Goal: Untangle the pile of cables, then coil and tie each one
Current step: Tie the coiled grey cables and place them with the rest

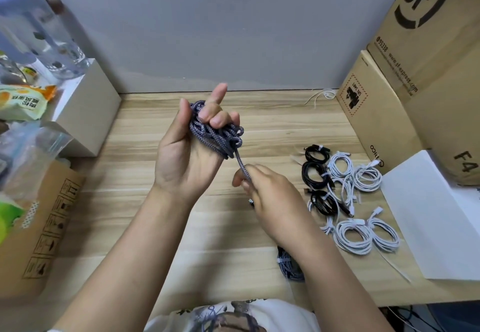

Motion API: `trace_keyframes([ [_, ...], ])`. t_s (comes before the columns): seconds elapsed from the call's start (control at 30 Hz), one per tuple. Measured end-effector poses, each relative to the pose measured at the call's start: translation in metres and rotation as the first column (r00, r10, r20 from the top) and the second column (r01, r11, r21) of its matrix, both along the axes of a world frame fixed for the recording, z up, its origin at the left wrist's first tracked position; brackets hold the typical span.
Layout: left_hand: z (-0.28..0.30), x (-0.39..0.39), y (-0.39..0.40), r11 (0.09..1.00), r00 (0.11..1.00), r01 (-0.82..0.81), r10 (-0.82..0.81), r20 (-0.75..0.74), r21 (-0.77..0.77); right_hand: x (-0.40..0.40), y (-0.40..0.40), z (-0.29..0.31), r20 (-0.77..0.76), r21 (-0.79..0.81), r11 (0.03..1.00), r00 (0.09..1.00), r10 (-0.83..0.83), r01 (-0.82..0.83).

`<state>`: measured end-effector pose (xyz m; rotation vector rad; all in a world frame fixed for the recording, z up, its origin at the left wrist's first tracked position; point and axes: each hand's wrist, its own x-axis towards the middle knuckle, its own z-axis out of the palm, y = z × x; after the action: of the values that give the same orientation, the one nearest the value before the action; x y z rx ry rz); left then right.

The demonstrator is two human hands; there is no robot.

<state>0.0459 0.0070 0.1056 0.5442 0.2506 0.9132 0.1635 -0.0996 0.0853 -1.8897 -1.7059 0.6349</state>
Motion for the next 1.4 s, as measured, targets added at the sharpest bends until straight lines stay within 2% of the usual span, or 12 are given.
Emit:
trace_keyframes([
  [0.13, -0.016, 0.011, -0.006, 0.980, 0.976, 0.030, 0.015, -0.216, 0.199, 0.002, -0.002, 0.007, 0.077, -0.066, 0.998, 0.997, 0.019, -0.014],
  [0.27, -0.024, 0.011, -0.006, 0.946, 0.857, 0.082, 0.094, -0.507, 0.314, 0.004, -0.009, 0.015, 0.030, 0.056, 0.998, 0.999, 0.028, -0.030],
  [0.33, -0.029, 0.009, -0.007, 0.917, 0.773, 0.199, 0.071, -0.631, 0.346, 0.007, -0.011, 0.019, 0.059, 0.161, 0.987, 0.998, -0.003, -0.006],
  [0.43, -0.029, 0.006, -0.014, 0.871, 0.642, 0.402, -0.049, -0.765, 0.281, 0.012, -0.012, 0.019, 0.091, 0.261, 0.965, 0.996, -0.024, -0.001],
  [0.6, -0.024, 0.003, -0.019, 0.639, 0.487, 0.735, -0.266, -0.832, 0.226, 0.016, -0.011, 0.023, -0.116, 0.370, 0.927, 0.993, -0.027, 0.068],
  [0.7, -0.025, -0.002, -0.014, 0.631, 0.532, 0.766, -0.519, -0.669, 0.120, 0.021, -0.009, 0.022, -0.273, 0.441, 0.890, 0.962, 0.007, 0.119],
  [0.83, -0.026, -0.007, -0.006, 0.517, 0.526, 0.850, -0.826, -0.204, 0.101, 0.026, -0.007, 0.014, -0.377, 0.491, 0.847, 0.926, -0.004, 0.204],
  [0.93, -0.025, -0.005, -0.005, 0.537, 0.536, 0.838, -0.843, 0.043, 0.098, 0.027, -0.004, 0.008, -0.457, 0.422, 0.874, 0.889, -0.024, 0.241],
  [1.07, -0.024, -0.003, -0.008, 0.644, 0.622, 0.765, -0.742, 0.249, 0.008, 0.025, -0.001, 0.001, -0.374, 0.363, 0.896, 0.921, -0.111, 0.255],
  [1.17, -0.018, -0.002, -0.007, 0.805, 0.786, 0.591, -0.558, 0.268, -0.058, 0.023, -0.004, -0.004, -0.194, 0.195, 0.955, 0.963, -0.187, 0.225],
  [1.27, -0.012, -0.001, -0.003, 0.927, 0.930, 0.353, -0.333, 0.155, -0.126, 0.016, -0.008, -0.004, 0.018, 0.028, 0.996, 0.996, -0.087, 0.087],
  [1.4, -0.015, 0.002, -0.001, 0.982, 0.979, 0.170, -0.178, -0.098, -0.083, 0.006, -0.013, 0.008, 0.266, 0.044, 0.999, 0.964, -0.001, -0.011],
])
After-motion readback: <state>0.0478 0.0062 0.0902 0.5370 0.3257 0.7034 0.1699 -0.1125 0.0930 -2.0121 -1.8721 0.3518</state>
